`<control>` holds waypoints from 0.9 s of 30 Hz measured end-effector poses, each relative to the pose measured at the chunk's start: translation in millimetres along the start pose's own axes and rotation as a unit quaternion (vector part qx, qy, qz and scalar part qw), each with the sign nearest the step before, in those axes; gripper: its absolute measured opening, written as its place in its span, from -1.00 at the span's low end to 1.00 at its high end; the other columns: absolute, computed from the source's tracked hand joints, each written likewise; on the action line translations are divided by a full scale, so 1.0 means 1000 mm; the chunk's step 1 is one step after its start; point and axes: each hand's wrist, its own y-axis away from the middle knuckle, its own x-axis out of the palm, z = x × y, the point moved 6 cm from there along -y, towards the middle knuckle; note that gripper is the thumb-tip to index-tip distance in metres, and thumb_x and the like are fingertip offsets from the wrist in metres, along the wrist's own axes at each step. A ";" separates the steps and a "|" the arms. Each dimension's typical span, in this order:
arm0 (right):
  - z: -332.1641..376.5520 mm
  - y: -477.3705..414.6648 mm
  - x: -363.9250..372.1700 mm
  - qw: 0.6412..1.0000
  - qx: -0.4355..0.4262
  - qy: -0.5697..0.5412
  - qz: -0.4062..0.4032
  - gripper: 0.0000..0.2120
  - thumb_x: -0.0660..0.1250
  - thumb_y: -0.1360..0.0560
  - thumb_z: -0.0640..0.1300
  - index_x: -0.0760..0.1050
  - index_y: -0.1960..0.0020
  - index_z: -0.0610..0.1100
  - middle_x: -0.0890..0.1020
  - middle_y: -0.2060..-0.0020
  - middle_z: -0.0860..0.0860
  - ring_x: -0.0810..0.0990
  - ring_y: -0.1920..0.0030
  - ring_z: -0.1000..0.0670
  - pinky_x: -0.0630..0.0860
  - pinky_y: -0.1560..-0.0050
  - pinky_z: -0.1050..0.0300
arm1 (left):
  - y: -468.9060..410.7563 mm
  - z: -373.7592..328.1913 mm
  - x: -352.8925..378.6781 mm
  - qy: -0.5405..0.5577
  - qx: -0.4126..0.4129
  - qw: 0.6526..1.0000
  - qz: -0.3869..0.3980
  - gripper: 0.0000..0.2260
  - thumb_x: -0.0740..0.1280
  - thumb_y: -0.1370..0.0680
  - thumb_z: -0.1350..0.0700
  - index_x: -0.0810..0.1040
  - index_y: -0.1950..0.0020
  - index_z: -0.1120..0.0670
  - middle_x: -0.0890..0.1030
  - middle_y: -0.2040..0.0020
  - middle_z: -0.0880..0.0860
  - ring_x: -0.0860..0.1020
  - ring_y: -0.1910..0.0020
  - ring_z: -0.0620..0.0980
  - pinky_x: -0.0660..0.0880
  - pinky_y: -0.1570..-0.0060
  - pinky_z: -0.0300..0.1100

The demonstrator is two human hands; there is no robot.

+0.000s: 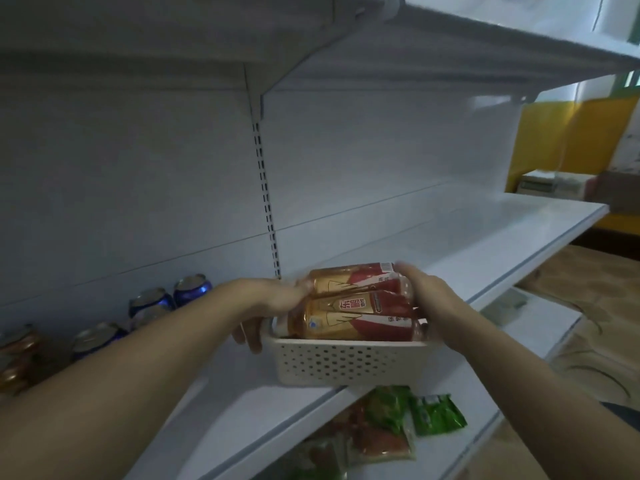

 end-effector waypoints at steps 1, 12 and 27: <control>0.004 0.002 0.003 1.000 0.000 0.023 0.011 -0.45 0.30 -0.54 0.33 0.63 -0.09 -0.16 0.77 0.11 -0.11 0.75 0.04 -0.16 0.63 -0.16 -0.17 | 0.004 0.003 0.002 0.017 0.000 1.000 -0.004 -0.16 -0.19 -0.55 -0.47 0.27 -0.54 0.12 0.60 -0.21 0.31 0.70 0.07 0.17 0.56 -0.04 -0.01; 0.015 0.014 0.010 0.991 -0.021 0.101 -0.088 0.04 0.31 0.00 0.65 0.54 -0.16 -0.12 0.73 0.04 -0.05 0.73 0.06 -0.14 0.65 -0.12 -0.14 | -0.029 0.006 0.016 0.331 0.039 0.918 -0.215 -0.46 -0.01 -0.64 -0.30 0.52 -0.05 0.12 0.66 0.11 0.13 0.63 0.16 0.06 0.54 0.12 -0.09; -0.019 0.027 -0.020 0.984 0.000 -0.029 -0.175 0.38 0.42 0.02 0.66 0.32 -0.55 -0.18 0.59 -0.37 -0.14 0.63 -0.27 -0.20 0.57 -0.28 -0.23 | -0.046 -0.007 0.026 0.368 0.179 0.891 -0.198 -0.26 0.13 -0.38 -0.56 0.54 -0.19 0.02 0.67 -0.10 0.09 0.65 -0.05 0.15 0.59 -0.11 0.19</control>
